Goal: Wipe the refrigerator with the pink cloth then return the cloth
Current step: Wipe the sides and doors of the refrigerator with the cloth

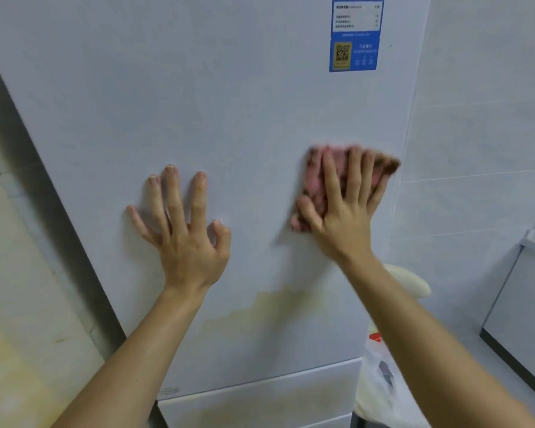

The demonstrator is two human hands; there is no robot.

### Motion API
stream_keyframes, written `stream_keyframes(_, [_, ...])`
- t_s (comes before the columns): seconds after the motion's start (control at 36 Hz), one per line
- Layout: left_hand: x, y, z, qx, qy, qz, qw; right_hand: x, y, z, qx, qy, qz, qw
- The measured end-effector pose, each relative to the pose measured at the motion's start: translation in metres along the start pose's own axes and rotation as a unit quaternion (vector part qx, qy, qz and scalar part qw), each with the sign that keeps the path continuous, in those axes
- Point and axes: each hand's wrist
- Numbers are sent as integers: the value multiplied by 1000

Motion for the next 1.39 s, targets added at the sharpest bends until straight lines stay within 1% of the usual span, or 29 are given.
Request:
stream_keyframes(0.08, [-1,1,-1,8,1,-3,1000,56,-10,-4,-5,19,-27,999])
stream_keyframes(0.14, [0,2,0,13,4,-5,1000,64,-12,-4,-6,24,-38,999])
stream_keyframes(0.22, [-1,2,0,17,5,-6,1000,52,-10,-4,-11,25,-42,999])
stream_keyframes(0.33, [-4,1,0,22,9,-1,1000,-4,1,-8,0,39,-32,999])
stream_keyframes(0.47, [-19,2,-5,26,15,15,999,-122,14,-15,30,41,35,998])
stream_keyframes(0.56, [-23,3,-9,27,14,23,999,-137,14,-18,38,35,59,997])
stream_keyframes(0.67, [-23,4,-10,32,13,26,999,-111,9,-25,41,27,58,997])
stream_keyframes(0.75, [-21,3,-10,32,13,26,999,-42,-2,-34,27,13,22,999])
stream_keyframes(0.83, [-21,2,-9,33,11,29,999,31,-14,-37,9,18,-20,1000])
stream_keyframes(0.89, [-21,2,-9,34,11,30,999,53,-15,-36,-3,30,-43,999])
stream_keyframes(0.94, [-21,2,-10,33,12,30,999,51,-13,-35,-17,37,-56,998])
stream_keyframes(1.03, [-20,1,-12,31,6,35,999,28,-6,-30,-21,52,-61,997])
stream_keyframes(1.11, [-21,-1,-14,36,0,41,999,-18,6,-17,3,63,-53,997])
stream_keyframes(1.25, [-23,-6,-14,39,-7,56,998,-132,20,-5,49,41,37,997])
stream_keyframes(1.31, [-22,-9,-13,40,-6,62,997,-174,23,-6,56,44,71,995])
stream_keyframes(1.39, [-22,-13,-14,38,-8,77,996,-206,23,-11,42,56,110,991])
Point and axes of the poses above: each hand's wrist, its own x-axis towards the middle knuckle, its own y-axis out of the palm, z = x × y, and after that the axes turned 10 degrees about -y, right-handed
